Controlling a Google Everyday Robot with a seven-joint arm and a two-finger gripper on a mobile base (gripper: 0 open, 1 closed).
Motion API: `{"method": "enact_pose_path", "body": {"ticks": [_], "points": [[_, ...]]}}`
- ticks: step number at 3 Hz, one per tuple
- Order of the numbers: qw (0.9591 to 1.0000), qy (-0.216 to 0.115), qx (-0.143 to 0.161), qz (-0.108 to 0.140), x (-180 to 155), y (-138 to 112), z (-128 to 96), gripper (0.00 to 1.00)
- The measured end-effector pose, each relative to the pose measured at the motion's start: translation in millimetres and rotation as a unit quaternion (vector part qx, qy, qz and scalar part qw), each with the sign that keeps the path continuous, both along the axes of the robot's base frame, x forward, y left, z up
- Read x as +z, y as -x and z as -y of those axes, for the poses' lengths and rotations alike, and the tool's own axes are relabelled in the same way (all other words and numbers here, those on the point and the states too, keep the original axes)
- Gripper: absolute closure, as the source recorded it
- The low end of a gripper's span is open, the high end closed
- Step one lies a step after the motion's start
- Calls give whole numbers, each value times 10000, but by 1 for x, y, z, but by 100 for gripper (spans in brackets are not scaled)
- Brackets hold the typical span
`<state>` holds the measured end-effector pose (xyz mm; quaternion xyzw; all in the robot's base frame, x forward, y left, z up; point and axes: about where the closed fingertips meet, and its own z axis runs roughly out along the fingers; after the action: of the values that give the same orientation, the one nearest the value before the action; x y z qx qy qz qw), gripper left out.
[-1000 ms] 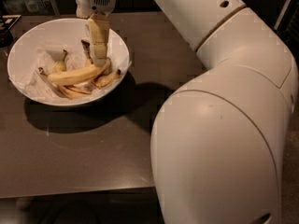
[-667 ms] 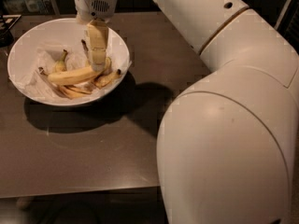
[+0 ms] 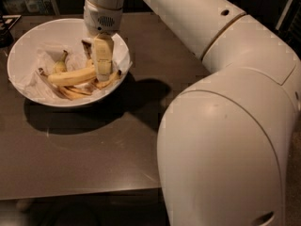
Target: Pick banana from white bowl
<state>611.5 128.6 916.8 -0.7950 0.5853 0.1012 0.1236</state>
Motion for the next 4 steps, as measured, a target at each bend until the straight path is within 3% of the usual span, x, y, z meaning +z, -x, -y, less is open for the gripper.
{"method": "enact_pose_path", "body": {"ticks": [2, 3, 4], "points": [[9992, 382, 19, 106, -14, -23, -1, 4], [9979, 562, 196, 249, -14, -28, -16, 5], [9973, 584, 331, 286, -14, -23, -32, 13]]}}
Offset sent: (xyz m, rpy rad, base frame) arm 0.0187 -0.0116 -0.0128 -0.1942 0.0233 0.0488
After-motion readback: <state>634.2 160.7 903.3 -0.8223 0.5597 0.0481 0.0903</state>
